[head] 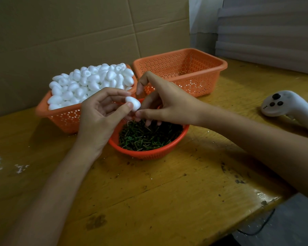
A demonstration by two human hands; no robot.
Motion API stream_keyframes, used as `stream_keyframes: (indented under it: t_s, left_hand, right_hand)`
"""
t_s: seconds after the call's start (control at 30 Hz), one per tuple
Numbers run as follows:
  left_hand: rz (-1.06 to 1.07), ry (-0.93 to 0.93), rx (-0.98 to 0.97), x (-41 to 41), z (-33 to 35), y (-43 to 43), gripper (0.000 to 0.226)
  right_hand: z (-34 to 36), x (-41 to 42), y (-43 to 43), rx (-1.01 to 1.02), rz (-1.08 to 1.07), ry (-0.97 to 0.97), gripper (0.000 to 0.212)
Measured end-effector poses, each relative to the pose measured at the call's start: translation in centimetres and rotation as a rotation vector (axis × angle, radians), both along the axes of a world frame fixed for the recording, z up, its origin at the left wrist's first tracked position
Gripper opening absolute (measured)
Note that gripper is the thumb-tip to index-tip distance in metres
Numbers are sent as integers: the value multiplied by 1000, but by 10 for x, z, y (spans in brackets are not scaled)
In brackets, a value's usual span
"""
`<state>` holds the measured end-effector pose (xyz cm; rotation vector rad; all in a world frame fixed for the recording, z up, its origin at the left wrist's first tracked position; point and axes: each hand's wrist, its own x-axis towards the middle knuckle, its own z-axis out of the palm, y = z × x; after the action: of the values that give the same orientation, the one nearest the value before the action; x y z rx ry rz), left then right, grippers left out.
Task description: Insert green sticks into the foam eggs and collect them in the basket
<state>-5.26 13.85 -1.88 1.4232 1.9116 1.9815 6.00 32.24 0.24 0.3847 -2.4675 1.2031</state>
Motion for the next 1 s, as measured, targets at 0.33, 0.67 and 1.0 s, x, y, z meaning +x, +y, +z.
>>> stream_keyframes:
  t_s: [0.33,0.67,1.0]
  left_hand:
    - [11,10,16,2,1,-1,25]
    - [62,-10,80,9,2,3,27]
    - [91,88,15,11,1,4,14]
  right_hand:
    - [-1,-1,2,21,44,23,33]
    - [0,-1,3,68,-94,118,33]
    - [28,4,48,187,-550,203,23]
